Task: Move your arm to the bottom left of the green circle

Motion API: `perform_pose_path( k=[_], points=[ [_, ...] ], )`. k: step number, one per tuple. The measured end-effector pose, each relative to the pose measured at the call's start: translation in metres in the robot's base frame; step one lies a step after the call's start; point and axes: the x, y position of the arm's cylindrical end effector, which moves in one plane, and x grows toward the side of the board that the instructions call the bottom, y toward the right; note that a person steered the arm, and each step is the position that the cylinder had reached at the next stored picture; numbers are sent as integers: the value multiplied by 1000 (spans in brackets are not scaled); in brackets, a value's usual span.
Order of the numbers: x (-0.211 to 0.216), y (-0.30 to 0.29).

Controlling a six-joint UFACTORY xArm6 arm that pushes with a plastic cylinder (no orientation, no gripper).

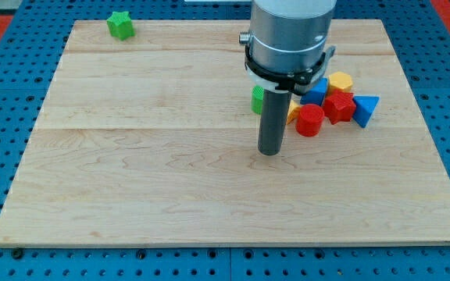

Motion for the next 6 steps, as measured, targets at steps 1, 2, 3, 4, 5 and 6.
perform_pose_path(
  k=[1, 2, 3, 4, 5, 6],
  points=[
    [-12, 0],
    [-13, 0],
    [-13, 0],
    [-18, -15],
    [-20, -16],
    [-25, -18]
  ],
)
